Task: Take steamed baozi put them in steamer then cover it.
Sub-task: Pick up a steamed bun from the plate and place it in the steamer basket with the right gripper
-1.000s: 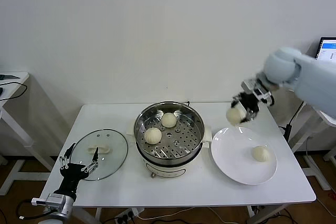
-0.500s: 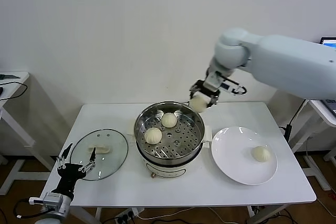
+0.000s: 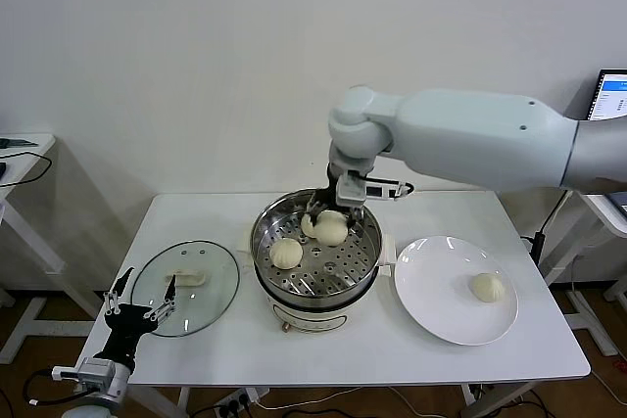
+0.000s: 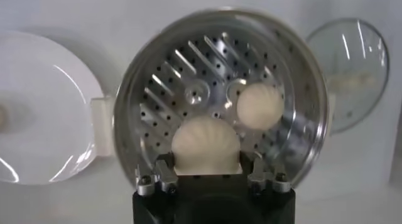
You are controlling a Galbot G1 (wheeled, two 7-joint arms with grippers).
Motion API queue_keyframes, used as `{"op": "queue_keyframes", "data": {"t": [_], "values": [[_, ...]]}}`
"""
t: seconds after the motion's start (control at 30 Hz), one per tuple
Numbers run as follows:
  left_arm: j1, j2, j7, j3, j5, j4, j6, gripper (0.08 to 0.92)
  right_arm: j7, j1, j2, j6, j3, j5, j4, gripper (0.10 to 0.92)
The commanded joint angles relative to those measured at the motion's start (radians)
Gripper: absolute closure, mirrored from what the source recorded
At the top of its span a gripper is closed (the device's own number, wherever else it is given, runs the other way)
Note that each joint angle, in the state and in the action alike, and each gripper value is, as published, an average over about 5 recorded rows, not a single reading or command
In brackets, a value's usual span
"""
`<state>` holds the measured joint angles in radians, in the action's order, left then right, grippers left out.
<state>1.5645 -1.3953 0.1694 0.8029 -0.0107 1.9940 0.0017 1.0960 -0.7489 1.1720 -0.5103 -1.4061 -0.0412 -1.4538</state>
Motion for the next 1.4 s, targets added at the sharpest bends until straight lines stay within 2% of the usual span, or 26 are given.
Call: {"op": "queue_keyframes", "data": {"t": [0.03, 1.17, 1.27, 1.4], "values": [[-0.002, 0.0, 0.0, 0.002, 0.001, -0.005, 0.0, 0.177, -0.004, 0.015, 0.055, -0.036, -0.021, 0.006, -0.027, 0.347], [0.002, -0.003, 0.0, 0.018, 0.003, -0.003, 0.001, 0.177, 0.051, 0.141, 0.105, 0.021, -0.024, -0.027, 0.017, 0.345], [0.002, -0.004, -0.001, 0.017, 0.003, 0.0, 0.002, 0.177, 0.057, 0.143, 0.098, 0.026, -0.018, -0.03, 0.014, 0.316], [0.004, -0.004, -0.001, 0.016, 0.003, 0.001, 0.002, 0.177, 0.062, 0.126, 0.071, 0.039, -0.003, -0.019, 0.0, 0.229]]}}
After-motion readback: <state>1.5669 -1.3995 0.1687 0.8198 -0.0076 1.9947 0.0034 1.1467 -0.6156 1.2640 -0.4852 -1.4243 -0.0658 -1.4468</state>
